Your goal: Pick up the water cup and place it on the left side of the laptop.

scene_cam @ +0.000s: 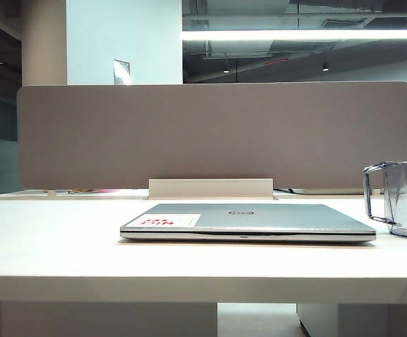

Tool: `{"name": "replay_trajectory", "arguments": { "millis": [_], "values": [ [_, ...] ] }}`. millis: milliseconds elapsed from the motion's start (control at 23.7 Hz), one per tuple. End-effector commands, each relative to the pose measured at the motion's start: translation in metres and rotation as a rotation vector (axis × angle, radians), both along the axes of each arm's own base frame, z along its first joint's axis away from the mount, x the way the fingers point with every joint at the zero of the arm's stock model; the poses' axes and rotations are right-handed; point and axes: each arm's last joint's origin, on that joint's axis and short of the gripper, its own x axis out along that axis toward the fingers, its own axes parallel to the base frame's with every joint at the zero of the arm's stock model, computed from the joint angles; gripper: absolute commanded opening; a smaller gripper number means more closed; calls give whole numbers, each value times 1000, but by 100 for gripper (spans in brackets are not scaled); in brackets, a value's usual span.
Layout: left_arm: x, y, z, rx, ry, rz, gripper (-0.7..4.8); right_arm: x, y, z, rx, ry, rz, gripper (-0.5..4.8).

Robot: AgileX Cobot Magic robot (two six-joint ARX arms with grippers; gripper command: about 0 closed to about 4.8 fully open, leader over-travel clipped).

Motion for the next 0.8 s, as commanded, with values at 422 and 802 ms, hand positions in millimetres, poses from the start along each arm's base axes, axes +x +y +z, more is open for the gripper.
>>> {"name": "replay_trajectory", "arguments": {
  "millis": [422, 802],
  "values": [
    [0, 0, 3, -7, -23, 1, -6, 0, 0, -1, 5, -7, -1, -6],
    [0, -4, 12, -290, -74, -114, -6, 0, 0, -1, 17, -9, 10, -6]
  ]
}}
